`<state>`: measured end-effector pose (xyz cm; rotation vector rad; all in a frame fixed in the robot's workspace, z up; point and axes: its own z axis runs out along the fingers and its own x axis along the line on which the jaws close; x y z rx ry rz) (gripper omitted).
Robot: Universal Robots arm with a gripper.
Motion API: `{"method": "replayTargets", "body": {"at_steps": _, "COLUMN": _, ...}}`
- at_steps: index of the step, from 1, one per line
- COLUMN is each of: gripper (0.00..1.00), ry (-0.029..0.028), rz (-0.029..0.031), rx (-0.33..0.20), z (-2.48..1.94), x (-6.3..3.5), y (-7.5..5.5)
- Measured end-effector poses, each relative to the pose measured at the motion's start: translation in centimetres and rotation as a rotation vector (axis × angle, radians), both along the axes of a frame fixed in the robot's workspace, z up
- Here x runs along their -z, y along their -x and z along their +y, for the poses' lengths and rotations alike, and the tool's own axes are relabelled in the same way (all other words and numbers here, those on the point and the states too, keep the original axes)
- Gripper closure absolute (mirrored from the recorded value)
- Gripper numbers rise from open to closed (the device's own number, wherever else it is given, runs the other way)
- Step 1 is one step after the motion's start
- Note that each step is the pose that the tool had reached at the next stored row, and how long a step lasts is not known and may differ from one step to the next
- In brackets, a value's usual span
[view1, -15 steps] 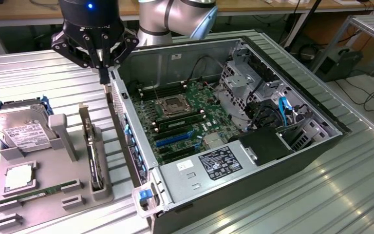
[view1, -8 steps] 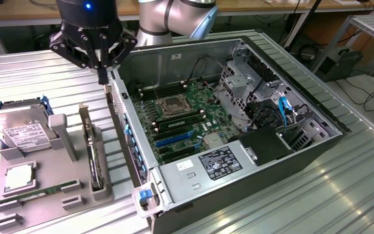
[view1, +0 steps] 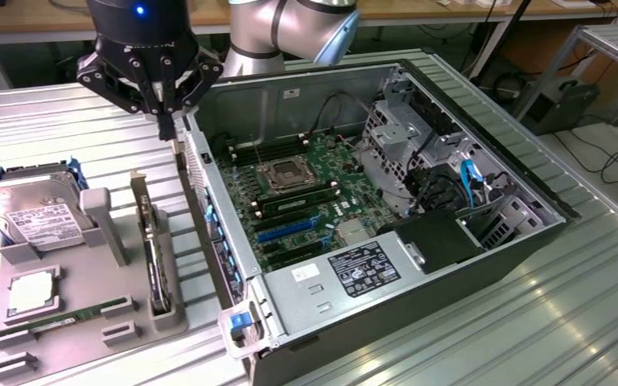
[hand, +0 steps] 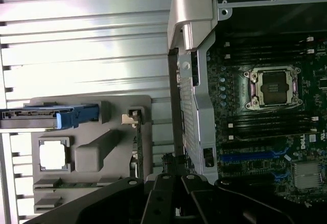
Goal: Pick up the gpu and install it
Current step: 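Reach for the gpu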
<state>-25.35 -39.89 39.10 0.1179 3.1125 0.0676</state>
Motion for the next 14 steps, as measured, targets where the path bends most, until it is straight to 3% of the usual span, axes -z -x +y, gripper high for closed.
{"method": "replayTargets", "body": {"at_steps": 14, "gripper": 0.89, "ry": -0.0001, "rz": -0.0001, "rx": 0.000, "z": -0.15, "x": 0.02, "y": 0.14}}
